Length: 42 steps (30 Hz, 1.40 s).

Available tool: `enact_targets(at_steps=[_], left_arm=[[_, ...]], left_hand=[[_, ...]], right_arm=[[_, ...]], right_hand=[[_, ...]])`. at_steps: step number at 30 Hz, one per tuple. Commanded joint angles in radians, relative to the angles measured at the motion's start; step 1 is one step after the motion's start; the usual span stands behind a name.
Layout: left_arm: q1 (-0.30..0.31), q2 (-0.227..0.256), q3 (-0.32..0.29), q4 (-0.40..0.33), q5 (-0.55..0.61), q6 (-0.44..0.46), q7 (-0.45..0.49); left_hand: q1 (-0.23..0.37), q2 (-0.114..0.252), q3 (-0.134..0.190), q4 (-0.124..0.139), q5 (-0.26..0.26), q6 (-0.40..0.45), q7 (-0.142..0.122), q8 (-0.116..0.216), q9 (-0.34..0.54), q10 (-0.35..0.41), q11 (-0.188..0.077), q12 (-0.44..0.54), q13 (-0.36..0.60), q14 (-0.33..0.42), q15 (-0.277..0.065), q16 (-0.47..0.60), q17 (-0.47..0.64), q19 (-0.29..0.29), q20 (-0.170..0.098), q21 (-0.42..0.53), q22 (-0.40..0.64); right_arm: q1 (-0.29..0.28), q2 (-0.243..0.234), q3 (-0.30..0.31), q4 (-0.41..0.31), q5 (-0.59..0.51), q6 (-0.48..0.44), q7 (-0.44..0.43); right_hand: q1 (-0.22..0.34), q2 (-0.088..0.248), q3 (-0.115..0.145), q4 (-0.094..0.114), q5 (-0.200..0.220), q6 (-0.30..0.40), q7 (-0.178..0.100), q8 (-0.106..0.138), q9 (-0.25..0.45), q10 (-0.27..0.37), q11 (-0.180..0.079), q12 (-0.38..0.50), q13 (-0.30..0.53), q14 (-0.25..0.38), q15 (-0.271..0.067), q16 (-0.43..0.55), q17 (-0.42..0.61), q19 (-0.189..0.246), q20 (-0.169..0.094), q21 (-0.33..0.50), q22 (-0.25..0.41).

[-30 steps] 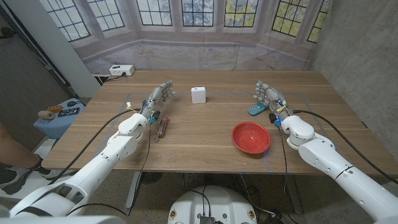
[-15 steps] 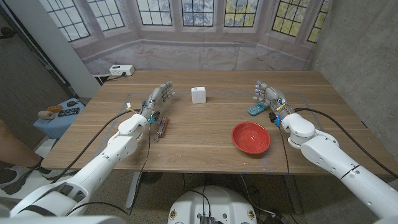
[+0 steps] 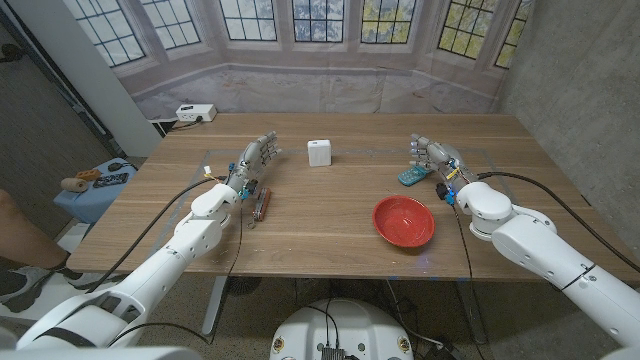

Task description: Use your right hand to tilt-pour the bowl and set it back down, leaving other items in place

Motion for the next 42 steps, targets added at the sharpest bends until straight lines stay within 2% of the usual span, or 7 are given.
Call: enact_targets(at_steps=[1, 9, 13, 21, 27, 37, 42], left_arm=[[0.015, 0.0, -0.001, -0.02, 0.001, 0.0, 0.012], [0.026, 0.009, -0.003, -0.035, 0.004, 0.0, 0.021], [0.031, 0.011, -0.005, -0.042, 0.002, 0.002, 0.023], [0.043, 0.014, -0.008, -0.05, -0.003, 0.008, 0.03], [0.038, 0.01, -0.005, -0.041, -0.004, 0.012, 0.028], [0.033, 0.008, -0.001, -0.042, 0.0, 0.014, 0.029], [0.04, 0.013, -0.002, -0.056, 0.005, 0.013, 0.037]], left_hand=[[0.011, -0.004, 0.002, -0.004, 0.004, 0.009, -0.004, 0.0, 0.005, 0.001, 0.011, 0.006, 0.003, 0.006, 0.01, 0.002, 0.004, 0.002, 0.001, -0.002, 0.005], [0.01, -0.004, 0.002, -0.006, 0.003, 0.012, -0.002, 0.001, 0.005, 0.003, 0.013, 0.007, 0.003, 0.008, 0.011, 0.003, 0.005, 0.004, 0.002, -0.005, 0.005], [0.009, -0.004, 0.003, -0.007, 0.004, 0.013, -0.003, 0.001, 0.005, 0.004, 0.012, 0.008, 0.003, 0.009, 0.011, 0.003, 0.005, 0.005, 0.002, -0.006, 0.005], [0.008, -0.004, 0.003, -0.009, 0.004, 0.015, -0.002, 0.001, 0.005, 0.007, 0.014, 0.009, 0.003, 0.012, 0.01, 0.004, 0.005, 0.007, 0.002, -0.01, 0.005], [0.007, -0.004, 0.004, -0.01, 0.004, 0.018, -0.001, 0.002, 0.005, 0.01, 0.013, 0.01, 0.003, 0.014, 0.01, 0.004, 0.006, 0.009, 0.003, -0.012, 0.006], [0.006, -0.004, 0.004, -0.012, 0.003, 0.021, -0.002, 0.002, 0.005, 0.013, 0.012, 0.011, 0.003, 0.018, 0.009, 0.006, 0.006, 0.013, 0.002, -0.015, 0.006], [0.006, -0.004, 0.005, -0.013, 0.004, 0.024, 0.0, 0.003, 0.005, 0.015, 0.011, 0.011, 0.003, 0.019, 0.009, 0.005, 0.006, 0.015, 0.001, -0.016, 0.006]], right_arm=[[-0.056, -0.081, 0.044, -0.11, 0.005, -0.135, -0.035], [-0.046, -0.133, 0.052, -0.156, 0.025, -0.241, -0.016], [-0.032, -0.148, 0.043, -0.172, 0.023, -0.294, -0.024], [-0.014, -0.198, 0.047, -0.209, 0.041, -0.389, -0.006], [-0.014, -0.236, 0.069, -0.235, 0.069, -0.447, 0.008], [0.023, -0.29, 0.057, -0.273, 0.093, -0.549, 0.032], [0.013, -0.308, 0.068, -0.298, 0.111, -0.579, 0.031]], right_hand=[[0.05, -0.013, 0.011, -0.014, 0.007, 0.017, 0.005, 0.003, 0.003, 0.026, -0.003, 0.005, 0.001, 0.03, -0.004, 0.008, -0.001, 0.023, -0.002, 0.005, 0.002], [0.159, -0.047, 0.033, -0.017, 0.008, 0.04, -0.001, 0.002, 0.003, 0.059, -0.01, 0.003, 0.002, 0.072, -0.017, 0.013, -0.003, 0.044, -0.005, 0.001, 0.002], [0.21, -0.074, 0.034, -0.008, 0.007, 0.064, -0.009, 0.003, 0.004, 0.087, -0.037, 0.002, 0.002, 0.115, -0.042, 0.024, -0.001, 0.029, -0.008, -0.013, 0.002], [0.23, -0.082, 0.034, -0.006, 0.008, 0.08, -0.015, 0.006, 0.005, 0.101, -0.034, 0.002, 0.003, 0.122, -0.049, 0.025, -0.001, 0.02, -0.013, -0.02, 0.002], [0.242, -0.089, 0.031, -0.003, 0.008, 0.081, -0.016, 0.004, 0.005, 0.101, -0.045, -0.002, 0.003, 0.12, -0.053, 0.023, -0.001, 0.014, -0.016, -0.024, 0.002], [0.258, -0.097, 0.03, -0.003, 0.009, 0.087, -0.025, 0.003, 0.006, 0.105, -0.051, -0.005, 0.003, 0.12, -0.061, 0.02, -0.001, 0.008, -0.019, -0.029, 0.003], [0.273, -0.104, 0.03, -0.005, 0.011, 0.089, -0.025, 0.001, 0.006, 0.106, -0.047, -0.008, 0.004, 0.122, -0.062, 0.019, -0.002, 0.007, -0.021, -0.031, 0.003]])
